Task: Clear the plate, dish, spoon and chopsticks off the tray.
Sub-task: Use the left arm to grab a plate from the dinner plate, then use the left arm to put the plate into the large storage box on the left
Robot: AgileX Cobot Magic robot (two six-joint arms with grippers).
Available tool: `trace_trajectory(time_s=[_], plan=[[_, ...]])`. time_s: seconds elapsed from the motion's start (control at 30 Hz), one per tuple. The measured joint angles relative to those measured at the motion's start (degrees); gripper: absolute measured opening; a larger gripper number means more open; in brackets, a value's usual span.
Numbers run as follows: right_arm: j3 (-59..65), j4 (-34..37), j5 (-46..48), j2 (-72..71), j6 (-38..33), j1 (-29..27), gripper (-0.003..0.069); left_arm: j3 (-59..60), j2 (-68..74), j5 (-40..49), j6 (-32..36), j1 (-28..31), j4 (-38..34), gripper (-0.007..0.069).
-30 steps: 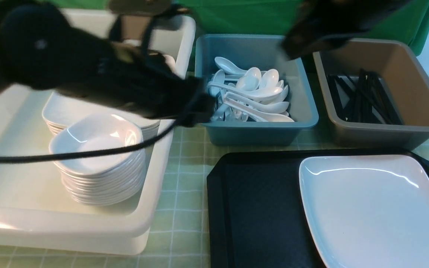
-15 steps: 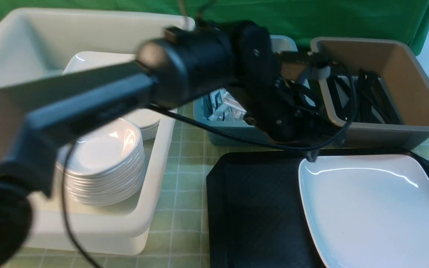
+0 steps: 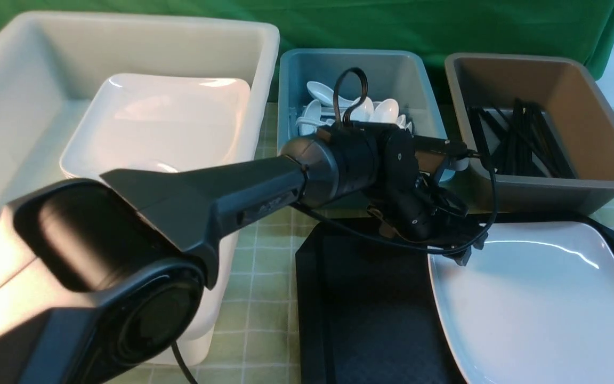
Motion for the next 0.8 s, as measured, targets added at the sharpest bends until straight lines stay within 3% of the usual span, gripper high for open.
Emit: trace_trajectory(time_s=[0.13, 0.17, 0.2, 0.23, 0.37, 0.6, 0.8], plan=[[0.00, 1.25, 0.00, 0.00, -0.48, 0.00, 0.0009, -0.24, 0.57, -0.74, 1.54, 0.00, -0.86, 0.0464], [0.00, 1.92, 0.00, 0.00, -1.24, 0.00, 0.0009, -0.39, 0.81, -0.84, 1.84, 0.00, -1.08, 0.0409], [0.00, 2.17, 0.00, 0.00, -1.37, 0.00, 0.0009, -0.43, 0.87, -0.90, 1.89, 0.00, -1.08, 0.0400], [0.00, 2.97, -0.05, 0.00, -2.08, 0.00, 0.0009, -0.49, 0.99, -0.89, 2.11, 0.00, -1.16, 0.0305], [0.00, 3.90, -0.05, 0.00, -2.95, 0.00, 0.0009, -0.60, 0.97, -0.80, 0.60, 0.24, -4.23, 0.0109], [0.00, 4.05, -0.06, 0.00, -3.21, 0.00, 0.0009, -0.85, -1.25, 4.78, 0.22, -0.01, -2.07, 0.0098], [-0.67, 5.62, -1.46, 0.00, -3.16, 0.00, 0.0009, -0.85, -9.66, 9.24, 2.38, -0.12, 3.12, 0.0039]])
